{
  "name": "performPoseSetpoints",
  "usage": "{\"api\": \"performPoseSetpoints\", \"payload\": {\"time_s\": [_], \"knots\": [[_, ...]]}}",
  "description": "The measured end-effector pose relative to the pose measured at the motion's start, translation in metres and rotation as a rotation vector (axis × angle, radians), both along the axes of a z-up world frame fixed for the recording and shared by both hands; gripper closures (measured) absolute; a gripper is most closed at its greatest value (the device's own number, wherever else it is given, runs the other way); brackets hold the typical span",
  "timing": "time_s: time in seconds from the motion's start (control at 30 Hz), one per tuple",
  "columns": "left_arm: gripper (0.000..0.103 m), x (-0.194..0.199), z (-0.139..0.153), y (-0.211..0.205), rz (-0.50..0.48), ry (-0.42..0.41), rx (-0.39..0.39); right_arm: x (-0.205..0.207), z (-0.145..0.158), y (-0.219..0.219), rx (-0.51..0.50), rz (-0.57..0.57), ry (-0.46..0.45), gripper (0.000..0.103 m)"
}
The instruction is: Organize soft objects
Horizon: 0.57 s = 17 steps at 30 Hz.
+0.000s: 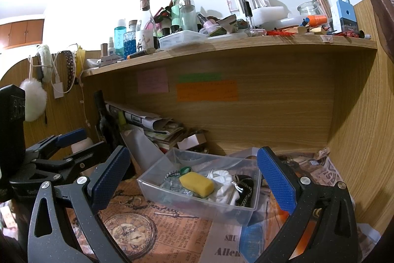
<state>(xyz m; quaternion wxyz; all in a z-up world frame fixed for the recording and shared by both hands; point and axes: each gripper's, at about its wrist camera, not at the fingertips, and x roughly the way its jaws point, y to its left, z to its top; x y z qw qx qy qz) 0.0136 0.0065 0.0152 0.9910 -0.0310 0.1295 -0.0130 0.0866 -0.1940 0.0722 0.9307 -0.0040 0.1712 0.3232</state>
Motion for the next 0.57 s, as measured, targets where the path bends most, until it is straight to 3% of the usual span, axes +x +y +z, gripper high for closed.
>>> {"api": "performPoseSetpoints", "payload": {"time_s": [0.57], "knots": [[0.000, 0.0031, -0.0023, -0.0002, -0.004, 0.006, -0.006, 0.0059, -0.0040, 0.0019, -0.017, 0.015, 0.006, 0.000]]}}
